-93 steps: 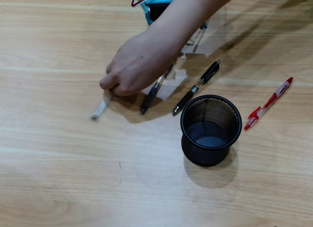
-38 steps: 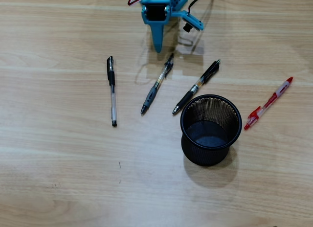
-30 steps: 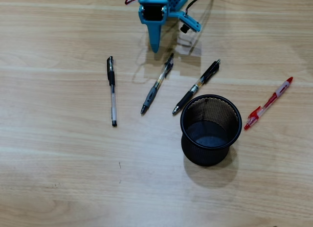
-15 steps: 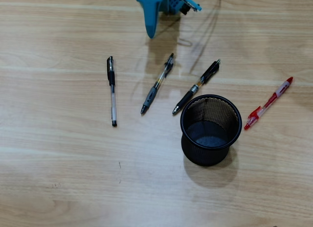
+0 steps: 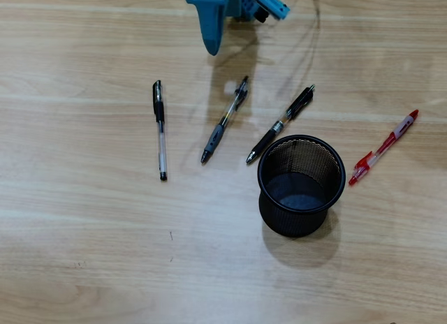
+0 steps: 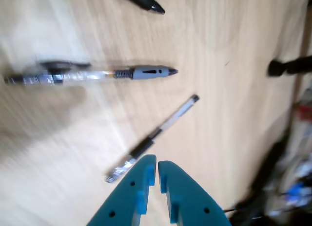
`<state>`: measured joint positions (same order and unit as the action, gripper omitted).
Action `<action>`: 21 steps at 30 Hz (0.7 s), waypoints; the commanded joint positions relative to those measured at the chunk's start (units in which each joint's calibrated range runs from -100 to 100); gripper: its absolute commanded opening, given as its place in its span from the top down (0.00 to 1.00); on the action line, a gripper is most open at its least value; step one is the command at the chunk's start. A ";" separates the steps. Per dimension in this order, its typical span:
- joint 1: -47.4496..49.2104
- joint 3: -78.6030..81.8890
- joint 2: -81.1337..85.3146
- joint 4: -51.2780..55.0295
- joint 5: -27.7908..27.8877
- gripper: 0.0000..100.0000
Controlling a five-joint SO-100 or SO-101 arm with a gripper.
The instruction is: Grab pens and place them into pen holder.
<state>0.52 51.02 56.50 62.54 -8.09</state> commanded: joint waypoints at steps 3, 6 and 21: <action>-5.69 -10.21 -14.08 0.10 -17.04 0.98; -6.88 -12.83 -17.82 -0.26 -18.56 0.98; -14.65 -35.91 -41.68 12.68 -25.89 0.97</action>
<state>-12.63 25.02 20.31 72.81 -33.68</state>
